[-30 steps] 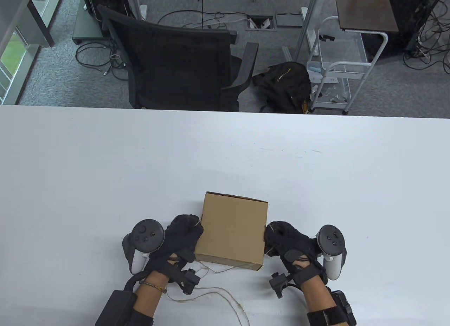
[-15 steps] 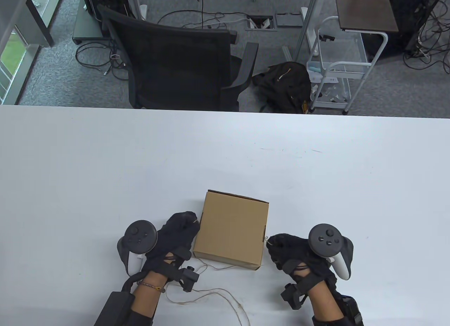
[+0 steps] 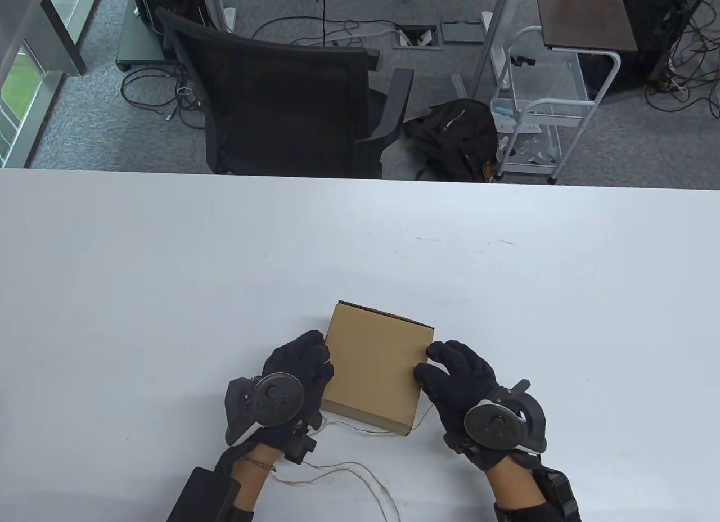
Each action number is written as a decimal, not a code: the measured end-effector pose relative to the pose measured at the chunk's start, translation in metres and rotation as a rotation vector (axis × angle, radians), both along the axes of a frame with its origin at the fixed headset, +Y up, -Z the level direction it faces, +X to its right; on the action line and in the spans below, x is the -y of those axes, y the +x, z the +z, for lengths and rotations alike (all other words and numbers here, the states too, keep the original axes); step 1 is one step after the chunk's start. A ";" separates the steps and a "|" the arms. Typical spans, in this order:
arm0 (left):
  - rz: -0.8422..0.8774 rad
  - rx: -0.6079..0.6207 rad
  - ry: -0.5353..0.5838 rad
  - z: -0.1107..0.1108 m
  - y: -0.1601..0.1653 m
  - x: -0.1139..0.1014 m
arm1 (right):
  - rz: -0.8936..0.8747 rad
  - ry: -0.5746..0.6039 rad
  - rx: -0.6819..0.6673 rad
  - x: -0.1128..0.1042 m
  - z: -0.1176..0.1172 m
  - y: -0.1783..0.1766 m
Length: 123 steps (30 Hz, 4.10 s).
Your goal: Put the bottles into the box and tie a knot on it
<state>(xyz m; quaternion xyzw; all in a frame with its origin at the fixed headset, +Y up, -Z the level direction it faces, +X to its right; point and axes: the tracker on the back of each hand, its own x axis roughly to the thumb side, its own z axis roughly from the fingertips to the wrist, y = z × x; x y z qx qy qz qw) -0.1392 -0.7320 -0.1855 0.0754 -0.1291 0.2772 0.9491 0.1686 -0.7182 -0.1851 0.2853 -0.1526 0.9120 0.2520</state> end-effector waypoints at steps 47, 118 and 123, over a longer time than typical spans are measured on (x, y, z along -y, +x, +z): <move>0.119 0.363 -0.017 0.010 0.030 0.004 | -0.010 -0.145 0.357 0.000 -0.007 0.017; 0.181 -0.009 -0.113 0.009 -0.026 0.004 | -0.456 -0.679 0.399 0.039 -0.005 0.062; 0.148 -0.002 -0.102 0.010 -0.022 0.004 | -0.258 -0.133 0.291 0.004 0.010 0.033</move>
